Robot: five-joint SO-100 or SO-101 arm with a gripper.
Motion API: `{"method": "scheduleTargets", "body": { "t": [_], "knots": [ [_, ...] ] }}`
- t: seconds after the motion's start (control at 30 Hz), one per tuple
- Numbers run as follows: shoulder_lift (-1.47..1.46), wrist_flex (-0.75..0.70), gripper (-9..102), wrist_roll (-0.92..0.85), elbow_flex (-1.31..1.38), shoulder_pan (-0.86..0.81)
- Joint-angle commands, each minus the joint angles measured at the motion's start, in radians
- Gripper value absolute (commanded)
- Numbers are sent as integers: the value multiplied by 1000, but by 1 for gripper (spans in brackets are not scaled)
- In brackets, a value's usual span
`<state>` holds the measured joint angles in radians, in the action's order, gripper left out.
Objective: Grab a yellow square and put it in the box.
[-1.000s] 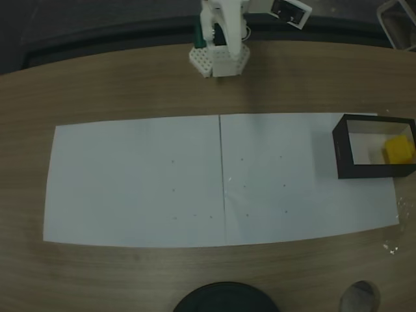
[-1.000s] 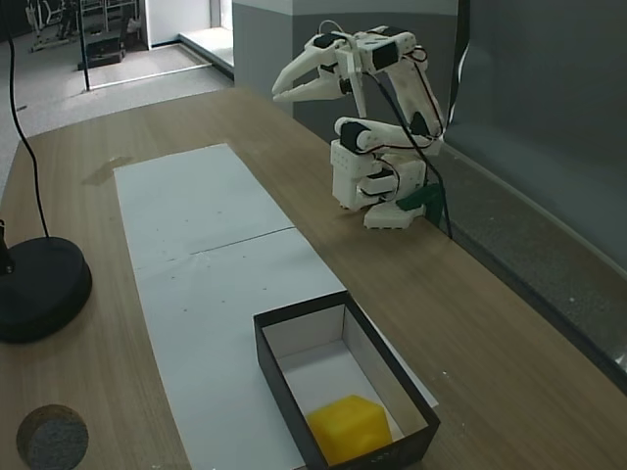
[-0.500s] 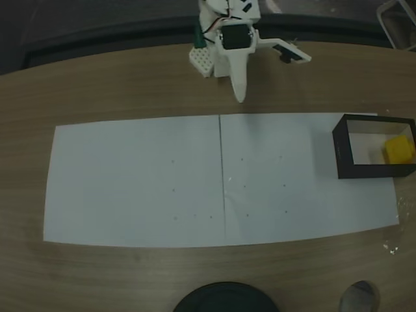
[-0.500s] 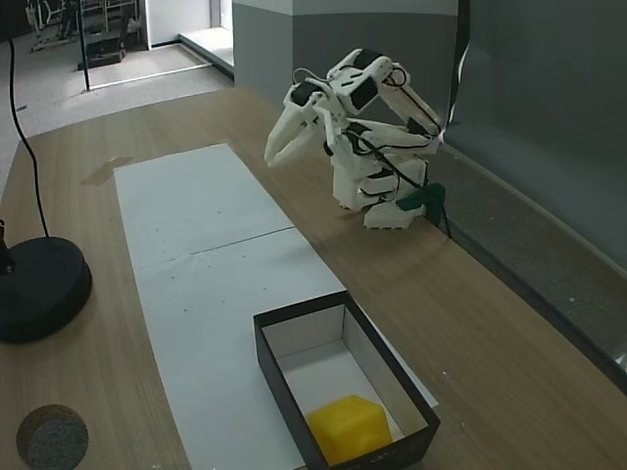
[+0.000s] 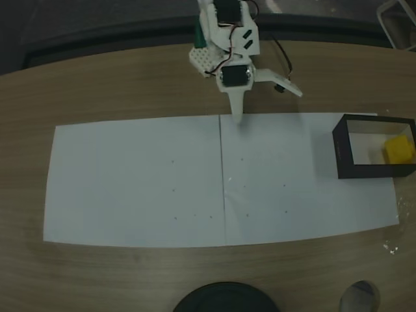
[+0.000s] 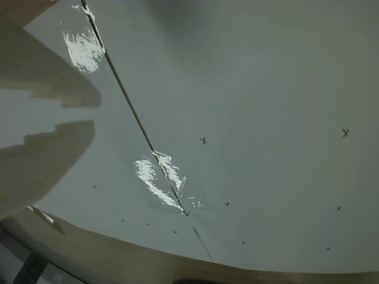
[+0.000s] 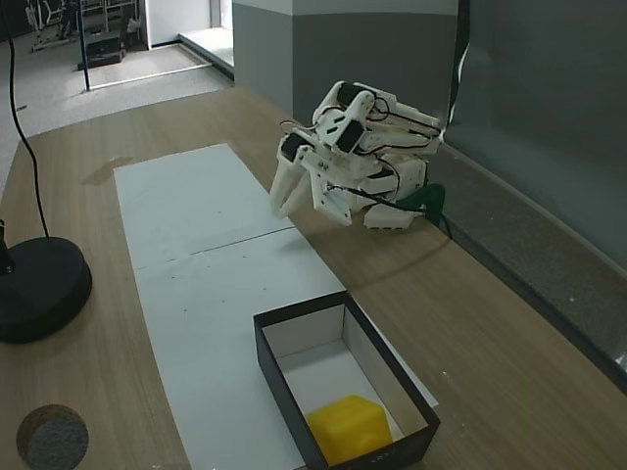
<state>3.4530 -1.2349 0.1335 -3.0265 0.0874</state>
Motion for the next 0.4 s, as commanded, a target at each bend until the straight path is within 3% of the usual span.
{"method": "scheduleTargets", "body": {
  "t": [0.0,0.37],
  "knots": [
    [25,-28,0,3,17,-9],
    [23,-55,0,8,23,-11]
  ]
}}
